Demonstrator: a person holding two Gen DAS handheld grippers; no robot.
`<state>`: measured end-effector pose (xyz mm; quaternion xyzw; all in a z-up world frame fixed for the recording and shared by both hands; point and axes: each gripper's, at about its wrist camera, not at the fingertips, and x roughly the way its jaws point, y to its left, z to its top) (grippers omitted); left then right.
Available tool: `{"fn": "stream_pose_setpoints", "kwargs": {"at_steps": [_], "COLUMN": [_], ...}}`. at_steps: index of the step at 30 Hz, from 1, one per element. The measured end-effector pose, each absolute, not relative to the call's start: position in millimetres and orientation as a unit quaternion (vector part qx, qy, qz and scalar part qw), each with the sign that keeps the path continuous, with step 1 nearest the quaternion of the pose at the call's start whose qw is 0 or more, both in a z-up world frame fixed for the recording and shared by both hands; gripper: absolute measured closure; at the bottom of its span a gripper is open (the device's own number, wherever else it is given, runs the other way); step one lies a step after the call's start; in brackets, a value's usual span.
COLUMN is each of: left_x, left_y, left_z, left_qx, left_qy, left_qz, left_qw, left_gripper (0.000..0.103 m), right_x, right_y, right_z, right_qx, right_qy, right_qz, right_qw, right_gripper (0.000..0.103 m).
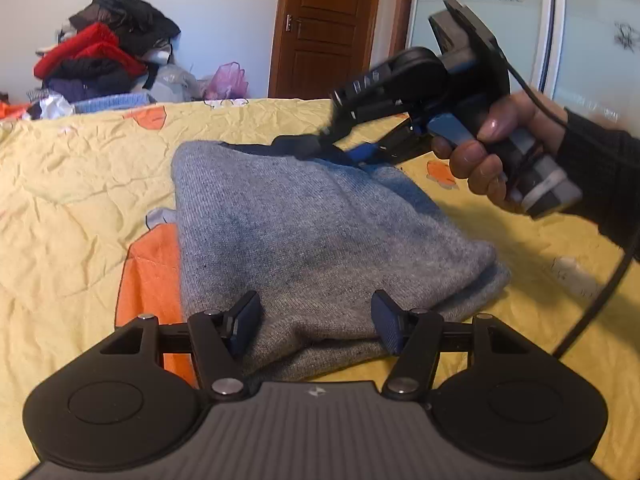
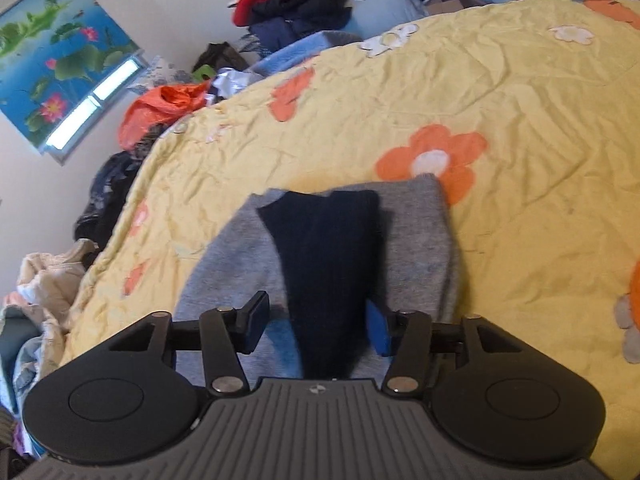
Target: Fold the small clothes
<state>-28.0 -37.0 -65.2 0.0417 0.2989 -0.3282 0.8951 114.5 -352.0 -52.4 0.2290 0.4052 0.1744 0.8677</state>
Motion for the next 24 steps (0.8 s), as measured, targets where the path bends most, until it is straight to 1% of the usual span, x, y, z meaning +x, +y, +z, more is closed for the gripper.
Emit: {"fn": "stream_pose_setpoints", "kwargs": {"at_steps": [1, 3, 5, 8, 9, 11, 12, 13, 14, 15, 16, 17, 18, 20, 22, 24], "left_x": [-26.1, -25.6, -26.5, -26.6, -27.0, -26.6, -26.5, -24.6, -24.3, -24.0, -24.2, -24.4, -25.0, -27.4, -28.4, -28.6], "left_y": [-36.0, -36.1, -37.0, -36.0, -35.9, -35.8, -35.3, -35.5, -35.3, -35.2, -35.1, -35.3, -36.2, -38.2, -39.0, -37.8], "left_z": [-65.5, -65.8, -66.9, -68.5, -68.7, -68.3, -68.5, -68.7, -68.8, -68.9, -68.8, -68.8, -68.8, -68.9, -69.6, -69.8], "left_qx": [0.035, 0.032, 0.034, 0.034, 0.035, 0.035, 0.033, 0.032, 0.03, 0.028, 0.027, 0.027, 0.029, 0.035, 0.036, 0.031], "left_qy": [0.301, 0.301, 0.299, 0.299, 0.299, 0.298, 0.298, 0.299, 0.299, 0.299, 0.3, 0.3, 0.3, 0.297, 0.296, 0.296], "left_qz": [-0.329, -0.33, -0.331, -0.333, -0.333, -0.332, -0.332, -0.333, -0.335, -0.339, -0.345, -0.352, -0.355, -0.354, -0.353, -0.357], "left_qw": [0.894, 0.894, 0.894, 0.894, 0.894, 0.894, 0.894, 0.894, 0.893, 0.892, 0.889, 0.886, 0.885, 0.886, 0.887, 0.886], "left_gripper": [0.042, 0.042, 0.04, 0.038, 0.038, 0.038, 0.038, 0.037, 0.035, 0.03, 0.023, 0.02, 0.016, 0.016, 0.016, 0.015], "right_x": [116.1, 116.5, 115.2, 120.9, 118.2, 109.8, 105.6, 100.1, 95.7, 93.2, 91.2, 89.9, 88.9, 89.6, 94.0, 92.0], "right_y": [-352.1, -358.8, -372.9, -378.8, -378.0, -382.8, -385.6, -386.8, -385.1, -381.4, -377.2, -372.7, -368.4, -360.1, -359.1, -364.6], "right_z": [-52.8, -51.3, -49.0, -64.5, -67.9, -64.4, -62.5, -60.0, -57.6, -56.3, -55.7, -56.2, -56.6, -57.4, -59.8, -55.3], "right_qx": [0.226, 0.229, 0.243, 0.241, 0.241, 0.277, 0.298, 0.314, 0.315, 0.307, 0.297, 0.29, 0.282, 0.255, 0.245, 0.253], "right_qy": [0.405, 0.397, 0.382, 0.405, 0.4, 0.389, 0.386, 0.379, 0.377, 0.381, 0.387, 0.392, 0.392, 0.391, 0.393, 0.378], "right_qz": [0.174, 0.175, 0.16, 0.146, 0.147, 0.157, 0.165, 0.177, 0.184, 0.186, 0.189, 0.194, 0.199, 0.201, 0.192, 0.198], "right_qw": [0.869, 0.871, 0.877, 0.87, 0.872, 0.864, 0.857, 0.852, 0.852, 0.852, 0.852, 0.851, 0.853, 0.861, 0.865, 0.868], "right_gripper": [0.084, 0.086, 0.089, 0.09, 0.09, 0.069, 0.062, 0.047, 0.042, 0.042, 0.042, 0.042, 0.045, 0.073, 0.084, 0.087]}}
